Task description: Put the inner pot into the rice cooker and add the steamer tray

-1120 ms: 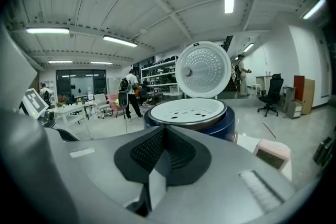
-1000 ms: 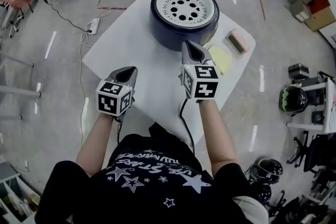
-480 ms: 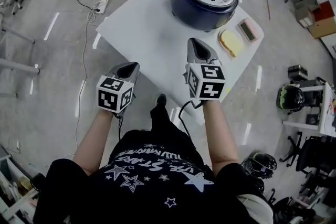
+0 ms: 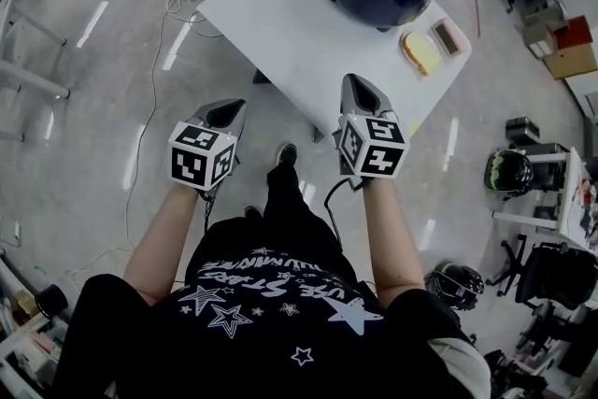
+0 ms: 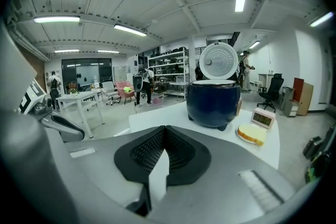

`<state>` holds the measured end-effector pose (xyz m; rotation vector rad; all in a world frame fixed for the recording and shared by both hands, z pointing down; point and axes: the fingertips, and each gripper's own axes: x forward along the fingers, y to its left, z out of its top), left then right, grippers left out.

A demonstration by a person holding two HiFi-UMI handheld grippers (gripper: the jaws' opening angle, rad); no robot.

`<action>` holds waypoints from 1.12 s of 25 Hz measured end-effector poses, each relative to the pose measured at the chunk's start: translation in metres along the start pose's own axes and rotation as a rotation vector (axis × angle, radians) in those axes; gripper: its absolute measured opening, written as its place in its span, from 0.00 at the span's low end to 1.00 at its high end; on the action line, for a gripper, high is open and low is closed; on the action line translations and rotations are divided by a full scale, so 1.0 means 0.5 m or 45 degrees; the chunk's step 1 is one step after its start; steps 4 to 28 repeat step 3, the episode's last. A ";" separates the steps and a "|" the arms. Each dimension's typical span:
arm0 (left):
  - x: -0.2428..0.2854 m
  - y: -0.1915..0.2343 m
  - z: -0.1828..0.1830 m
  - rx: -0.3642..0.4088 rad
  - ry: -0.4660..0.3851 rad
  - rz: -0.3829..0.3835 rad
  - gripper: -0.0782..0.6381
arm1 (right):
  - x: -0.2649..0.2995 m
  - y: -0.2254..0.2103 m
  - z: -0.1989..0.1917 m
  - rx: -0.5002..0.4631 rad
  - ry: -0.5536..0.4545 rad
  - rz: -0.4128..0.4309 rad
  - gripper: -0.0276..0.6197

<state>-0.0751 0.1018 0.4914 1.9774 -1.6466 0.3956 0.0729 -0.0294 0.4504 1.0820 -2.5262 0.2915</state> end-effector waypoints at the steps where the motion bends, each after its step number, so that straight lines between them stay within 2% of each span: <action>1: -0.010 -0.001 -0.012 -0.002 -0.002 -0.002 0.11 | -0.007 0.012 -0.015 0.008 0.005 0.000 0.08; 3: -0.031 -0.003 -0.039 -0.006 -0.007 -0.008 0.11 | -0.019 0.037 -0.045 0.019 0.016 -0.002 0.08; 28: -0.031 -0.003 -0.039 -0.006 -0.007 -0.008 0.11 | -0.019 0.037 -0.045 0.019 0.016 -0.002 0.08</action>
